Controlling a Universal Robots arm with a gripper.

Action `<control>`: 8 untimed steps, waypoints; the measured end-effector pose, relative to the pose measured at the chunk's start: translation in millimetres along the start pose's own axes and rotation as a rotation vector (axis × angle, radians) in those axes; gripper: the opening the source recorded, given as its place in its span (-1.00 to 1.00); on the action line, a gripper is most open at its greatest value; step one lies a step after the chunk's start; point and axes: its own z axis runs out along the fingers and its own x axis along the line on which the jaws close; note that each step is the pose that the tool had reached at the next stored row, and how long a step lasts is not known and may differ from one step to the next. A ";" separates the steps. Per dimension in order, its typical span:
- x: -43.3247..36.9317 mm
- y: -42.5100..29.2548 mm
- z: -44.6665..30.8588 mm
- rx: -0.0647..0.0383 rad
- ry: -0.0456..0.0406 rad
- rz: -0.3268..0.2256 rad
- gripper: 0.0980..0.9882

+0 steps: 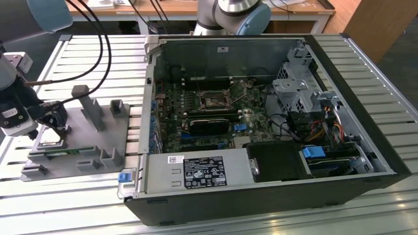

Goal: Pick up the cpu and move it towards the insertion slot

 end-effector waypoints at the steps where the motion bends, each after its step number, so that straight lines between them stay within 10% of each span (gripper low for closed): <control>1: 0.1 0.0 0.4 0.000 0.0000 0.000 0.23; 8: 0.9 1.2 3.8 0.000 -0.0001 0.003 0.23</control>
